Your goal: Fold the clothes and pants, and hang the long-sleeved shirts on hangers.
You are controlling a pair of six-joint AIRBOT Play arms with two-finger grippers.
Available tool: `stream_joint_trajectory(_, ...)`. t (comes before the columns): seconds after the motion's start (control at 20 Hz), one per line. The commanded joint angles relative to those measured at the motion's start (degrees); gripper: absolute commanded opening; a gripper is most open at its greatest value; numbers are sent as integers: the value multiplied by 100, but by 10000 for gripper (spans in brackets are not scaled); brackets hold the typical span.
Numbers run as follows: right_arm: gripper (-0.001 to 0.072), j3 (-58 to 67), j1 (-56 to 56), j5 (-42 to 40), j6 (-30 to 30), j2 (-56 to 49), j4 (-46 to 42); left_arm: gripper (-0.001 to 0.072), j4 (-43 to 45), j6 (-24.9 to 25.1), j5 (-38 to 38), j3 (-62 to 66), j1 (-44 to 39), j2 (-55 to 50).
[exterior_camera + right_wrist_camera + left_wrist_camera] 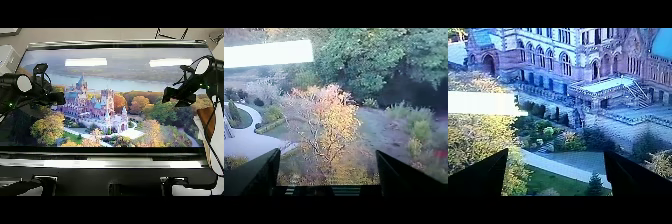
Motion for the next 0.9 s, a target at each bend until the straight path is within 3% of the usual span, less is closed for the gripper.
stream_joint_trajectory(0.0, 686, -2, 7, 2, -7, -2, 0, 709, 0, 2, 2, -2, -2, 4)
stream_joint_trajectory(0.65, 686, -2, 7, 2, -7, -2, 0, 709, 0, -17, 9, -2, -2, 4)
stream_joint_trajectory(0.85, 685, -2, 7, -129, 37, -2, 15, 709, -2, -87, 1373, -17, -2, -61)
